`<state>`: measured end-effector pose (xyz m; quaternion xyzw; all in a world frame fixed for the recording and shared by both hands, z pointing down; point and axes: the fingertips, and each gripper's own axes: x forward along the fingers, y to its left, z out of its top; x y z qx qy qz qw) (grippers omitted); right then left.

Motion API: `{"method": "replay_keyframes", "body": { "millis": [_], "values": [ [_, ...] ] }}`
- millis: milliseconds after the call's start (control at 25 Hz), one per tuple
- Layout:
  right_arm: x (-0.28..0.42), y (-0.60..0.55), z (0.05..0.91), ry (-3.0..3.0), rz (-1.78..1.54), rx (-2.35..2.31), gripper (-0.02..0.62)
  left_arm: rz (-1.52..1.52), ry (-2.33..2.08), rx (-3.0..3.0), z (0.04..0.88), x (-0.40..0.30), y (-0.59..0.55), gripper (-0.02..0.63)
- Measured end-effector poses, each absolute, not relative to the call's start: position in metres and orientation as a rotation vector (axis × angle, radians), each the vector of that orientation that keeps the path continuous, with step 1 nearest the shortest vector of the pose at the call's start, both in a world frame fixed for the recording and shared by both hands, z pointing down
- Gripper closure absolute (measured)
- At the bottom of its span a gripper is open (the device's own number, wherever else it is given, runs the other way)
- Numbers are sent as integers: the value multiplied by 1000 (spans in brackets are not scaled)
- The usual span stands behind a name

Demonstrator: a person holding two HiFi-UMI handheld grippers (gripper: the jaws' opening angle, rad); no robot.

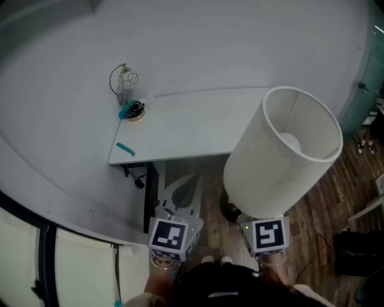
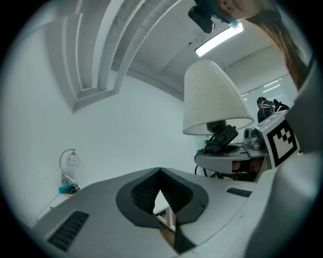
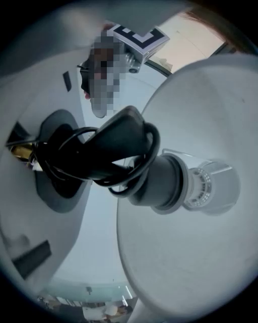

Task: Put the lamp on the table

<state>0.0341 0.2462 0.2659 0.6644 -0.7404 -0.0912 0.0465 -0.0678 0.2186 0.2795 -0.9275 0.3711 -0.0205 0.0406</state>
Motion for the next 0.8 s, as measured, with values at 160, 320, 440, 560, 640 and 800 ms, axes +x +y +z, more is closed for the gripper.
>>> {"method": "replay_keyframes", "body": {
  "millis": [160,320,440,560,640,800],
  "values": [
    [33,240,263,-2272,-287,2044,514,-50,1127,-2845,274,-67,214,606],
    [27,232,264,-2261,-281,2054,514,-53,1100,-2854,276,-71,206,606],
    [21,225,263,-2244,-289,2059,514,-61,1078,-2866,275,-75,201,606],
    [14,220,265,-2219,-283,2066,514,-64,1073,-2893,276,-81,195,606],
    [9,217,264,-2225,-294,2075,514,-68,1067,-2893,278,-85,190,606],
    [6,213,266,-2218,-267,2085,514,-83,1044,-2909,283,-85,187,606]
  ]
}}
